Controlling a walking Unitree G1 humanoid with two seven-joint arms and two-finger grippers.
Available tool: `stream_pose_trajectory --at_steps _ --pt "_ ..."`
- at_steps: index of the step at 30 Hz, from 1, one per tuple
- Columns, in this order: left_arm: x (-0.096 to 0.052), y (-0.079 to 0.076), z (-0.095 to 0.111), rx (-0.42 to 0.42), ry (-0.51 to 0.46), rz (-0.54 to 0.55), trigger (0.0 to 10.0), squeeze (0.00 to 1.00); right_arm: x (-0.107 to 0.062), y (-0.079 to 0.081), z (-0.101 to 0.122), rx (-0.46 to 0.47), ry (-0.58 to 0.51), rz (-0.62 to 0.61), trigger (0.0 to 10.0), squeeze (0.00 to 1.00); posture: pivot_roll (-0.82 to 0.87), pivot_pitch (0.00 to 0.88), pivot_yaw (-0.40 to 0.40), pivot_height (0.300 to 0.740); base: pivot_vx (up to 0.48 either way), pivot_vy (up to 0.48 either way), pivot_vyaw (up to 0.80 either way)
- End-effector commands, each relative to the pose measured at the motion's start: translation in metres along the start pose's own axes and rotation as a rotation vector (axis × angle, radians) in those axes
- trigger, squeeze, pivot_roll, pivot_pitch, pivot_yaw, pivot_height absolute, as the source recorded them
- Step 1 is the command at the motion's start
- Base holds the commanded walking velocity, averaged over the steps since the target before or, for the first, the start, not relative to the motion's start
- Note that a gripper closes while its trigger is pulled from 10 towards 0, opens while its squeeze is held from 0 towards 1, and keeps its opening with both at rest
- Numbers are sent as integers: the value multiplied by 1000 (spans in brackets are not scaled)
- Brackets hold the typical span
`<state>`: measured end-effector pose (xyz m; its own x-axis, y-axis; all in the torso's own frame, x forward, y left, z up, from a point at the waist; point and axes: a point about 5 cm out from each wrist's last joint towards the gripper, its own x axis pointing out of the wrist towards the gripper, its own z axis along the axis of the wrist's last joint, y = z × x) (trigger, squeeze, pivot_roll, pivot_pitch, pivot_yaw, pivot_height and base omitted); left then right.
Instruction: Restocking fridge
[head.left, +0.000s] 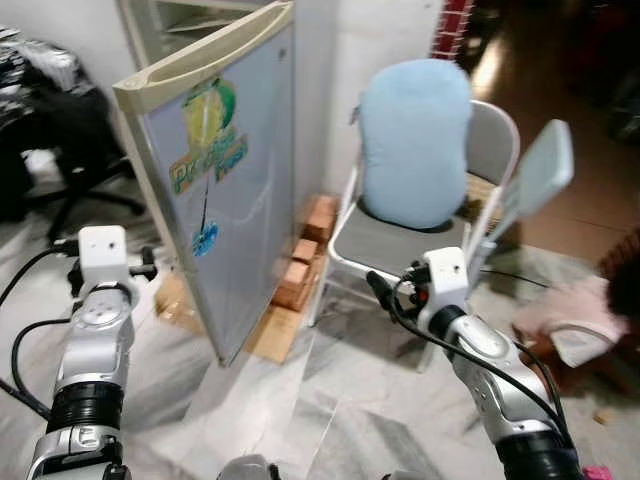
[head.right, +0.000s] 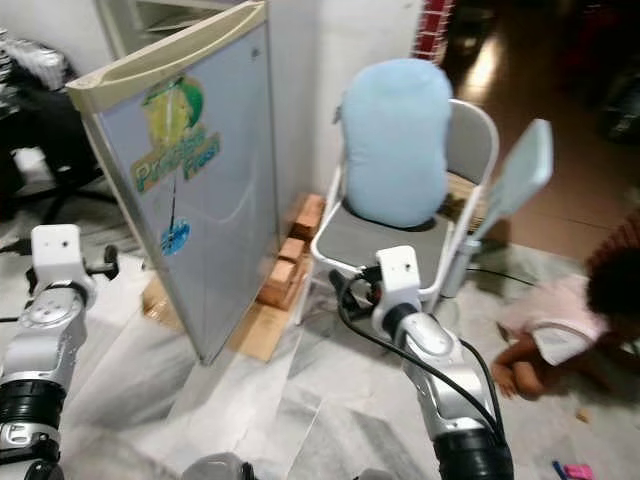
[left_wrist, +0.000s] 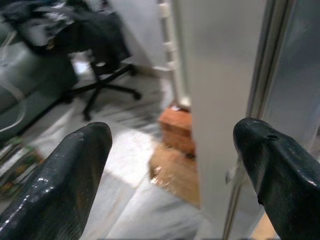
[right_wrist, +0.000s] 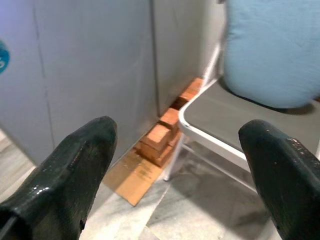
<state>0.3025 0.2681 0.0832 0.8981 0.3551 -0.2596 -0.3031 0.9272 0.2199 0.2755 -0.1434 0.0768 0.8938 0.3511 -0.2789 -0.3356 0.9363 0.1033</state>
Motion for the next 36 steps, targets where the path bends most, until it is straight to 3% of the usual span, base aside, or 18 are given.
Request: stream_pose_trajectory --at_steps 1,8,21,27,33,35,36 --pt "-3 -2 -5 -1 0 9 10000 0 4 0 9 -23 -30 -6 10000 0 45 0 -8 740 0 480 0" --pt "-13 -13 -13 -18 2 -8 10000 0 10 -6 10 -36 -29 -61 10000 0 47 0 -12 740 0 480 0" --pt "-22 -14 -18 -41 -14 26 10000 0 23 -15 12 22 -55 -187 10000 0 52 0 -14 740 0 480 0" --pt "-41 -26 -27 -57 -20 0 10000 0 47 -20 23 45 -59 -359 10000 0 70 0 -23 740 0 162 0" --pt "-47 -32 -34 -69 10 -15 10000 0 76 3 44 45 -85 -355 10000 0 79 0 -29 740 0 0 0" --pt "-48 -36 -32 -76 4 -25 10000 0 88 25 55 123 -104 -255 10000 0 88 0 -36 740 0 0 0" --pt "-48 -36 -32 -76 4 -25 10000 0 88 25 55 123 -104 -255 10000 0 88 0 -36 740 0 0 0"
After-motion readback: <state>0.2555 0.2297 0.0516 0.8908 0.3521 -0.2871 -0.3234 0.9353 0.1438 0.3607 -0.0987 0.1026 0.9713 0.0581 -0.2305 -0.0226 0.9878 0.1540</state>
